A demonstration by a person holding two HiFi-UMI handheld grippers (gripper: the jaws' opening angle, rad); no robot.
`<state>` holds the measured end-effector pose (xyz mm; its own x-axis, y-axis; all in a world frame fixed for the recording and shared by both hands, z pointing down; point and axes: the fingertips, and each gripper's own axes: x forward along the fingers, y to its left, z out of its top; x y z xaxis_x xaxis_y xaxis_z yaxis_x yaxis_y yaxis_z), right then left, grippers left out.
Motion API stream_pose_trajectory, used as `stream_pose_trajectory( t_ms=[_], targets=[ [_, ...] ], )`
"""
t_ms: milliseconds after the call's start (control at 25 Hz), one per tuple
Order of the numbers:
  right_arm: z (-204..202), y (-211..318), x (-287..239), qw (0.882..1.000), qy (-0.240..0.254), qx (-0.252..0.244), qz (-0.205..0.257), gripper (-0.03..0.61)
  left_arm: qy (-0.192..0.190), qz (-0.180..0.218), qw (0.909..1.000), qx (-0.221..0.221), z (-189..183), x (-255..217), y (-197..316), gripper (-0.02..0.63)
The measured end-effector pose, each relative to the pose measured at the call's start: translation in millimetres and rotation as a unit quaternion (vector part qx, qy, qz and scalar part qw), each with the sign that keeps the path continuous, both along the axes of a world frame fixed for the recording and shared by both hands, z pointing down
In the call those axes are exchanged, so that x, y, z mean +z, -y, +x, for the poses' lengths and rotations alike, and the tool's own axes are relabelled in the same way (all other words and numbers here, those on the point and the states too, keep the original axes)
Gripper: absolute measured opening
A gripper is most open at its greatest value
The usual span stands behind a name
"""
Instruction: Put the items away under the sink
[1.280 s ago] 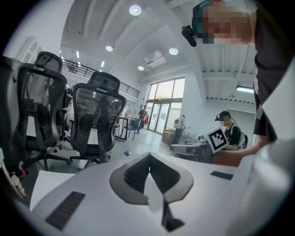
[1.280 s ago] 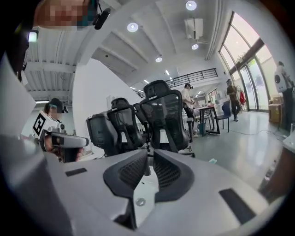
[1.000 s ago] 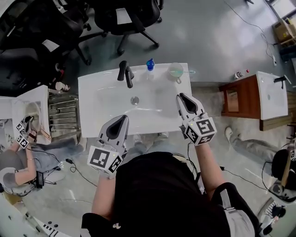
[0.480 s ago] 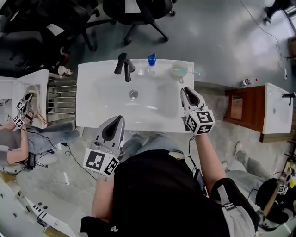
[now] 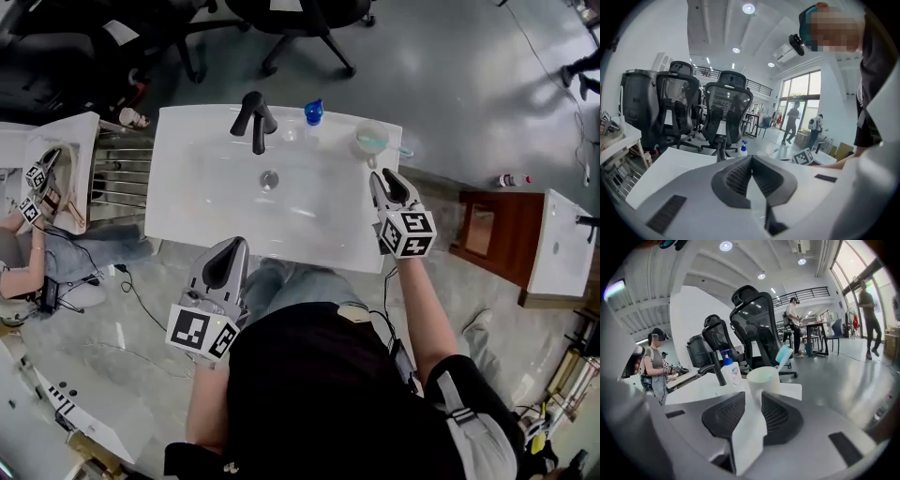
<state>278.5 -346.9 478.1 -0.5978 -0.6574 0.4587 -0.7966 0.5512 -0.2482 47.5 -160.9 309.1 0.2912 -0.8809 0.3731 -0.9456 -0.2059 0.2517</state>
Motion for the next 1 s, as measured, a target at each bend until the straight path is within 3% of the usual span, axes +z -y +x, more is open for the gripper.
stream_pose_trajectory(
  t_ms=[1000],
  targets=[
    [-47,20,36,0.993,0.000,-0.117,0.015,0.114,-0.004,-0.033,0.9987,-0.039,-7,26,-12,0.021]
  ],
)
